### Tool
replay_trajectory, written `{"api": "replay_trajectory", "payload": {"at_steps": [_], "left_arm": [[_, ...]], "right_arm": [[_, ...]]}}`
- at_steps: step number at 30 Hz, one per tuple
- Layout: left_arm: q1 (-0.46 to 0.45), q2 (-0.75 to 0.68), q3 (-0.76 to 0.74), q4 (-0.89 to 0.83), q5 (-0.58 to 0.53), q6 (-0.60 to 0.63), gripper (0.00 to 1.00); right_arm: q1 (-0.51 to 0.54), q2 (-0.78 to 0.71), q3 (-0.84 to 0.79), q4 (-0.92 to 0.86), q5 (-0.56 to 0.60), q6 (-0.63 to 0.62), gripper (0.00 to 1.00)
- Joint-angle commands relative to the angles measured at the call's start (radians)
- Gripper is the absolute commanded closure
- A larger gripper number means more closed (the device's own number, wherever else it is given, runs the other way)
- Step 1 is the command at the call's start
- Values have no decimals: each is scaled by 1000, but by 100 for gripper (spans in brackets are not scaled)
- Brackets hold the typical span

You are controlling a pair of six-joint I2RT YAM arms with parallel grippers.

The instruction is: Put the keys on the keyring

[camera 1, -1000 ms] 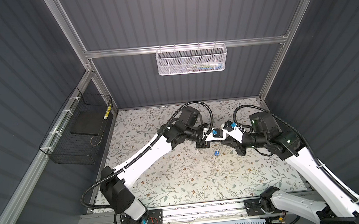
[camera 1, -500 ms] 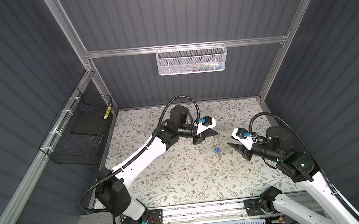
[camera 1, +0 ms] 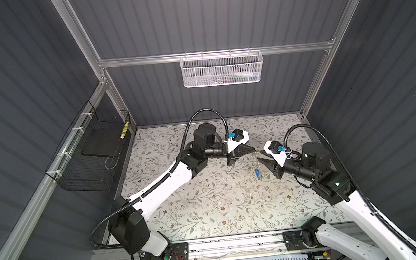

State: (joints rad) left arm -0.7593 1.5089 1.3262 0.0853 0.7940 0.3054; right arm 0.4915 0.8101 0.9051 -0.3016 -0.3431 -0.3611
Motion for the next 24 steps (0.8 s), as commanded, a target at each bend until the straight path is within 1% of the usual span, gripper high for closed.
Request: {"api": "replay_trajectory", "payload": {"at_steps": [1,11,13,14,18,21,24], "left_arm": [[-5,-30,-13,95,11,-54,100],[-4,-37,-29,143,-9,-73,100],[-4,-38,-30,156,-17,-78,100],[-5,-38,-32,166,-19,-82,100],[-5,-33,-37,191,-25,-98,100],[-5,-31,-49,219,-32,-113,100],[-5,-32,-53,242,-35,-127,100]], "right_arm": [[6,7,-11,75,-27,20,67],[7,35,-5,116,-5,42,79],[6,41,-5,117,-4,47,79],[6,45,-3,116,32,47,79],[7,49,-4,137,47,49,80],[7,56,-2,149,54,51,85],[8,70,3,145,50,48,86]]}}
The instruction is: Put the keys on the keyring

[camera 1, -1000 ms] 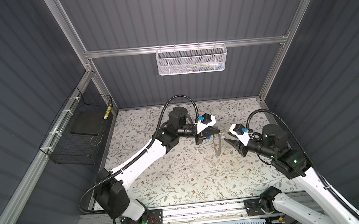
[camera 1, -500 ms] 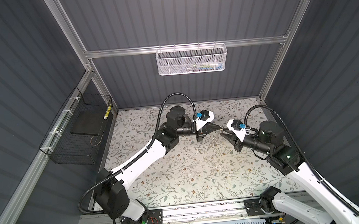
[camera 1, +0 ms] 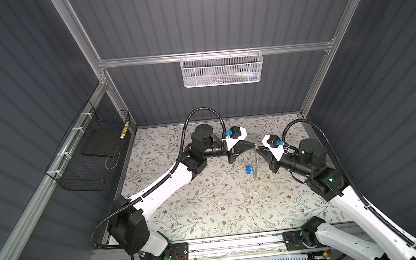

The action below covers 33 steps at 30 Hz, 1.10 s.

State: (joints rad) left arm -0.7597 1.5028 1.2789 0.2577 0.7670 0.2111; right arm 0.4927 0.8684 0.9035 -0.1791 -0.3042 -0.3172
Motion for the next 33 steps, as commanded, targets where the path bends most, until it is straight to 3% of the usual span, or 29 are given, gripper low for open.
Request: {"api": "replay_trajectory", "payload": {"at_steps": [1,7,13,22,33], "left_arm": [[-5,-26,-9,76,-8,-37,100],[-4,-26,-17,109,-14,-54,100],[-4,-25,-33,129,-29,-58,100],[-5,-22,-54,162,-50,-68,100],[0,-53,-64,91,-58,-11,100]], "right_arm": [[7,13,4,23,13,4,86],[13,24,3,30,6,4,89],[32,24,8,32,-3,-13,100],[136,60,60,-40,138,-84,100],[138,9,77,-77,193,-82,100]]}}
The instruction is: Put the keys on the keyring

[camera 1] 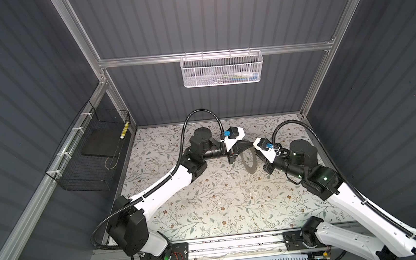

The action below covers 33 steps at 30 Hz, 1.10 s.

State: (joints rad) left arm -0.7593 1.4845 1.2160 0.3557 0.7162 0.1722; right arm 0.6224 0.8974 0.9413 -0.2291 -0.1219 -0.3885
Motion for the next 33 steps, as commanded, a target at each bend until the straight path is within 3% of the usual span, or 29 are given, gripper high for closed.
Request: {"api": "replay_trajectory", "payload": {"at_steps": [1,23,33], "left_arm": [[1,-36,-2,-11,-8,31,100],[1,-49,54,-283,-5,219,100],[0,-39,69,-337,3,257,100]], "right_arm": [[9,-21,44,-39,8,-11,100],[3,-20,121,-153,74,-90,100],[-4,15,171,-240,26,-119,100]]}}
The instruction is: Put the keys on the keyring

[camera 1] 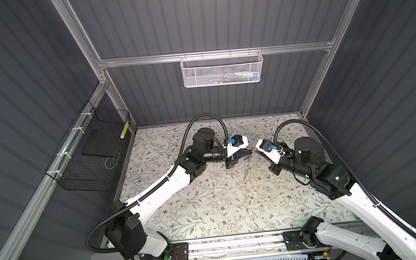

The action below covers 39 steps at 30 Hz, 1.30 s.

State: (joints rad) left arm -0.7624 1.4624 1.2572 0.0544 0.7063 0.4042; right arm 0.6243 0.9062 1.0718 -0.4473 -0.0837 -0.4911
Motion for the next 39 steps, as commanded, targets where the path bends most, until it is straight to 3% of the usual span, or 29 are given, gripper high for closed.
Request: {"api": "replay_trajectory", "payload": {"at_steps": [1,11,14,18,24,28,32,39], "left_arm": [[4,-18,27,-35,12,26,100],[20,-19,7,-64,-2,22,98],[47,-25,-39,-1,1,-36,70],[83,-59,-120,75,-54,-100,54],[146,-180,-252,84,-284,-138,46],[186,-280,-327,38,-651,-190,38],[219,-380,-405,54,-850,-269,24],[221,-401,-397,-38,-978,-307,22]], "right_arm": [[-6,12,44,-30,-13,-21,100],[-10,64,99,-165,56,-115,100],[-9,92,114,-182,48,-140,100],[-10,171,148,-221,10,-164,100],[-5,320,161,-155,-114,-157,100],[20,433,189,-63,-200,-135,100],[65,579,298,-28,-237,-147,100],[104,683,391,21,-333,-196,100]]}}
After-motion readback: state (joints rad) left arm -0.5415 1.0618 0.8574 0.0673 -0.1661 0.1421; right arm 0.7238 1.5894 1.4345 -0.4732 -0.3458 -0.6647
